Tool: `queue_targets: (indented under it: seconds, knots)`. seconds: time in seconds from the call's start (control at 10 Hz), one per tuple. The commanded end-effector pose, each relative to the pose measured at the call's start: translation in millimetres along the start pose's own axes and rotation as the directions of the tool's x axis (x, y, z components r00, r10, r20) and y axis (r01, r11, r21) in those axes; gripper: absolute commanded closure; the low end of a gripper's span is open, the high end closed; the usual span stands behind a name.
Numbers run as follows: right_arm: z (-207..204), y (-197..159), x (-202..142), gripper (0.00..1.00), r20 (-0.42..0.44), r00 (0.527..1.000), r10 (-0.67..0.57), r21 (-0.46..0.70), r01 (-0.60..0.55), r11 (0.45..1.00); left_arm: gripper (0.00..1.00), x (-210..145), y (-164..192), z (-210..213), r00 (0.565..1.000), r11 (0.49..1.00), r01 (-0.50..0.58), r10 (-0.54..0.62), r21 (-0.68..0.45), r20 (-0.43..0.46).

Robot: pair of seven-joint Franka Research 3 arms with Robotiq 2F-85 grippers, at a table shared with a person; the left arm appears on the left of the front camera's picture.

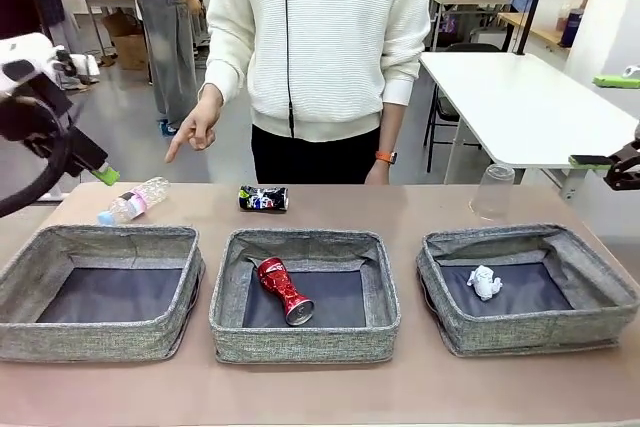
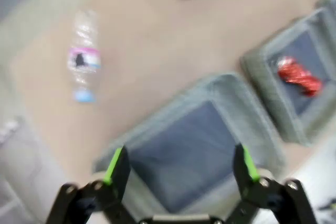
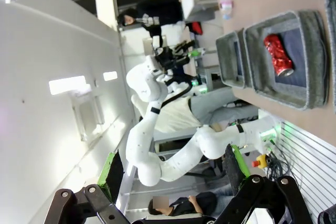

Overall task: Sort the waste into the appropriate baskets.
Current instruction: Pick up the waste item pointed out by the person.

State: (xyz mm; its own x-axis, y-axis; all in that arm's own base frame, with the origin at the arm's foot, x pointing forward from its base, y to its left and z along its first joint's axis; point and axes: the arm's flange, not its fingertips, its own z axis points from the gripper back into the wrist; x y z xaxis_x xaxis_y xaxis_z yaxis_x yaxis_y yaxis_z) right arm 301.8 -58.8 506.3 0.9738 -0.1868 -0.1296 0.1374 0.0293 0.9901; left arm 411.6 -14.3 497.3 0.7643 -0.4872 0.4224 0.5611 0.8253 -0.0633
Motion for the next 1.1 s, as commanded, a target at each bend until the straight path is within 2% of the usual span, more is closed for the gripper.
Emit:
queue_targets:
  seconds: [0.0,0.1,0.4,0.5,0.6,0.7,0.9,1.0]
  knots:
    - [0,6,-1,0.00,0.002,1.000,-0.018,0.022,0.018,1.000,0.00,0,39,-14,0.936,0.742,0.170,-0.328,0.649,0.129]
    - [0,6,-1,0.00,0.002,1.000,-0.018,0.022,0.018,1.000,0.00,0,0,0,1.000,1.000,0.000,0.000,0.000,0.000]
    - [0,6,-1,0.00,0.002,1.000,-0.018,0.022,0.018,1.000,0.00,0,0,0,1.000,1.000,0.000,0.000,0.000,0.000]
    - [0,6,-1,0.00,0.002,1.000,-0.018,0.022,0.018,1.000,0.00,4,7,-9,0.999,0.998,0.050,-0.050,0.043,-0.007]
    - [0,6,-1,0.00,0.002,1.000,-0.018,0.022,0.018,1.000,0.00,20,22,-21,0.983,0.995,0.095,-0.089,0.027,-0.160]
    - [0,6,-1,0.00,0.002,1.000,-0.018,0.022,0.018,1.000,0.00,40,40,-37,0.959,0.995,0.101,-0.094,0.012,-0.266]
    - [0,6,-1,0.00,0.002,1.000,-0.018,0.022,0.018,1.000,0.00,70,71,-69,0.956,0.988,0.151,-0.142,0.018,-0.258]
    - [0,6,-1,0.00,0.002,1.000,-0.018,0.022,0.018,1.000,0.00,78,80,-79,0.948,0.979,0.202,-0.200,-0.015,-0.247]
